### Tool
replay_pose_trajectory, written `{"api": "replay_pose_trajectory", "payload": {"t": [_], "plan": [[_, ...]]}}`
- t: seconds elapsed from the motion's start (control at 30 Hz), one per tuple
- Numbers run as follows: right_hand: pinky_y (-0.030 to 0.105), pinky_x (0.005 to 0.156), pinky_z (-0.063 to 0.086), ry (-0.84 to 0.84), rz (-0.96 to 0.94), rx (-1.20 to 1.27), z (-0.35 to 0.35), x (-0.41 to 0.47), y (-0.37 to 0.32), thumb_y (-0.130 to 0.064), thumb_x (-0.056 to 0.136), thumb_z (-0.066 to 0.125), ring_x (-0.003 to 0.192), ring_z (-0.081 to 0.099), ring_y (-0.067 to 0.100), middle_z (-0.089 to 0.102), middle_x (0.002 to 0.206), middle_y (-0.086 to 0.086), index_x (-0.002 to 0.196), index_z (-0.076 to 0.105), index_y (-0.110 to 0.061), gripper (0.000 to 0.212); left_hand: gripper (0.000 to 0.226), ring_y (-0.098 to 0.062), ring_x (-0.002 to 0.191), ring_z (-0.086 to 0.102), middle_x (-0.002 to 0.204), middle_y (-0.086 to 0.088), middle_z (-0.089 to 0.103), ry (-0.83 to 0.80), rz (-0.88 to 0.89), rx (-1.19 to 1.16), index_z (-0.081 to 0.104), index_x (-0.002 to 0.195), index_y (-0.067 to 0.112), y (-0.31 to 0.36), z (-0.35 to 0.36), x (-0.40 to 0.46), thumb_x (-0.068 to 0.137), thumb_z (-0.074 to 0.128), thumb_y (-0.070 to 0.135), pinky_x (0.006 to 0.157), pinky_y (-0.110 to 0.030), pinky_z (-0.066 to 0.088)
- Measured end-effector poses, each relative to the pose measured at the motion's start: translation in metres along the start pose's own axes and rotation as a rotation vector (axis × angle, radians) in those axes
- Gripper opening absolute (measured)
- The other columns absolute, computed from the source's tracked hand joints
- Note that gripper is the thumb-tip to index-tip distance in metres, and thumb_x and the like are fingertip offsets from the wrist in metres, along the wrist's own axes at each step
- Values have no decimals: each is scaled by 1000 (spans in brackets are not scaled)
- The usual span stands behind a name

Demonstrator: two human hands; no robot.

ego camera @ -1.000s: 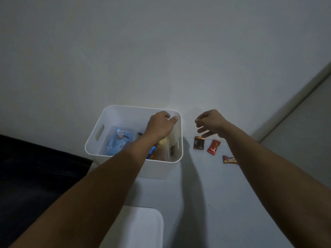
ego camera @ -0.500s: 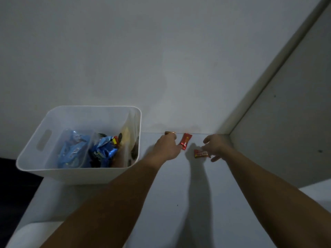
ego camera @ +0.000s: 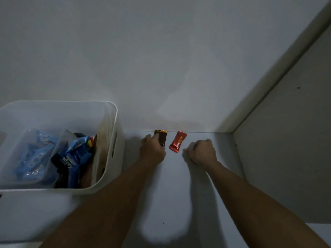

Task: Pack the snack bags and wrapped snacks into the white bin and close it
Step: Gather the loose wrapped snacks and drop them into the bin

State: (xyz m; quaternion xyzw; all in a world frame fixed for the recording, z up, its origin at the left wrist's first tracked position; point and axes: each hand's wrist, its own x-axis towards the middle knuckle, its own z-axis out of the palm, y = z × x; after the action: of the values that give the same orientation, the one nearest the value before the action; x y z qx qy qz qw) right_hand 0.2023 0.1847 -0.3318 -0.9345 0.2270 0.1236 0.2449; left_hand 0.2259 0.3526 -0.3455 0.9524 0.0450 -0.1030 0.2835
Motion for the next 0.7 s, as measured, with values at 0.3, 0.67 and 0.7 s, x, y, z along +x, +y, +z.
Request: {"api": "replay_pose_trajectory", "payload": {"t": [0.3, 0.67, 0.7], "plan": [[41, 89, 45, 68, 55, -1, 16, 25, -40, -63, 71, 70, 118, 44, 31, 45, 124, 11, 123, 53, -7, 79, 53, -34, 119, 43, 124, -17, 51, 116, -72, -30, 50, 124, 4, 2, 9, 33, 79, 70, 24, 96, -44, 45], [33, 77, 47, -1, 8, 130, 6, 18, -31, -39, 95, 51, 98, 61, 34, 61, 106, 16, 97, 67, -5, 37, 29, -36, 102, 61, 106, -19, 64, -29, -144, -202, 55, 102, 3, 2, -3, 18, 76, 67, 9, 82, -41, 51], [31, 72, 48, -24, -9, 177, 0, 14, -29, -34, 92, 56, 89, 63, 32, 63, 93, 13, 88, 66, -7, 29, 26, -36, 101, 62, 106, -19, 65, -34, -137, -204, 58, 101, 3, 4, -7, 13, 78, 66, 11, 82, -40, 52]]}}
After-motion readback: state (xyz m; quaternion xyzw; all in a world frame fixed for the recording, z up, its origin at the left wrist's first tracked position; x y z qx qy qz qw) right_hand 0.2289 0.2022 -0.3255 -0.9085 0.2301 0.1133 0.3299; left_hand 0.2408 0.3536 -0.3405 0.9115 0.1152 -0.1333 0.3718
